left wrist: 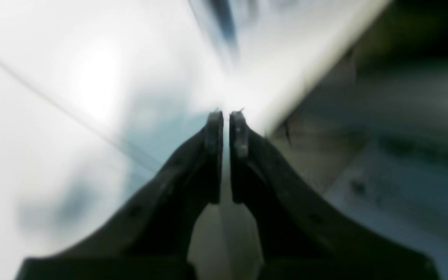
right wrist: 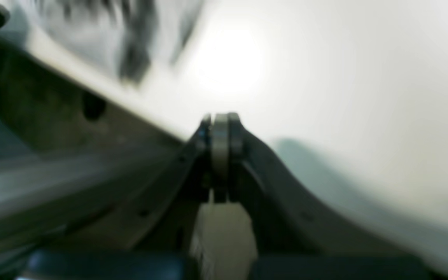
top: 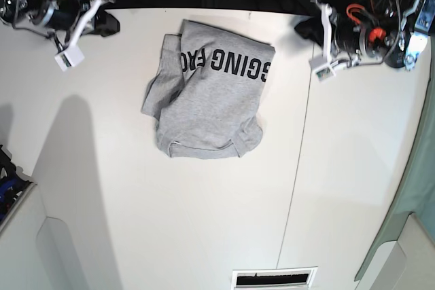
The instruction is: Layout the t-shirt on the table in an organized manner, then fold the t-shirt properly
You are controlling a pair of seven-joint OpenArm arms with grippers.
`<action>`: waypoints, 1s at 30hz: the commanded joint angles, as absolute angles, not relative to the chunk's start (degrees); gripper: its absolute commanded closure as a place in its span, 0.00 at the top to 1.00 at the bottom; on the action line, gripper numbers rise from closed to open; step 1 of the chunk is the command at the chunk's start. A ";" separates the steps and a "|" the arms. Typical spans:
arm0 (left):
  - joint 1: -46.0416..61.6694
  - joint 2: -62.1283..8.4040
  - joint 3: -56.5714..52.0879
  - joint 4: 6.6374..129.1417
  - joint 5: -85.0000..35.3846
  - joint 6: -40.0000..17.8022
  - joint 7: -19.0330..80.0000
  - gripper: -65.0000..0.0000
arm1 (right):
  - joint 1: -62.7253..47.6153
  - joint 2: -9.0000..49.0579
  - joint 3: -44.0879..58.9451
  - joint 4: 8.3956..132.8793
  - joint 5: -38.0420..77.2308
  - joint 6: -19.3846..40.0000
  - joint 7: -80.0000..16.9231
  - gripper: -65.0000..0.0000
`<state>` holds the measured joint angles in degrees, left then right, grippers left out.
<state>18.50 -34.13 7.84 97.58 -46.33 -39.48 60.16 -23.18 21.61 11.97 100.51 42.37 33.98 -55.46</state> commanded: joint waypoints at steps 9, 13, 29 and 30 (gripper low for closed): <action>39.48 -33.89 1.91 97.54 -34.63 -40.00 50.00 0.07 | -32.34 26.30 8.01 101.67 39.00 34.94 -53.25 0.00; 38.35 -30.70 6.42 87.37 -26.52 -38.94 46.87 0.01 | -32.01 27.33 -0.19 98.65 29.80 34.72 -48.69 0.00; 12.32 -21.58 35.29 39.53 -19.88 -30.63 44.80 0.00 | -20.34 22.63 -25.96 64.38 18.09 33.21 -50.59 0.00; 11.73 -21.39 36.12 39.38 -19.88 -30.63 44.36 0.00 | -20.32 22.00 -25.93 63.61 17.72 33.21 -50.59 0.00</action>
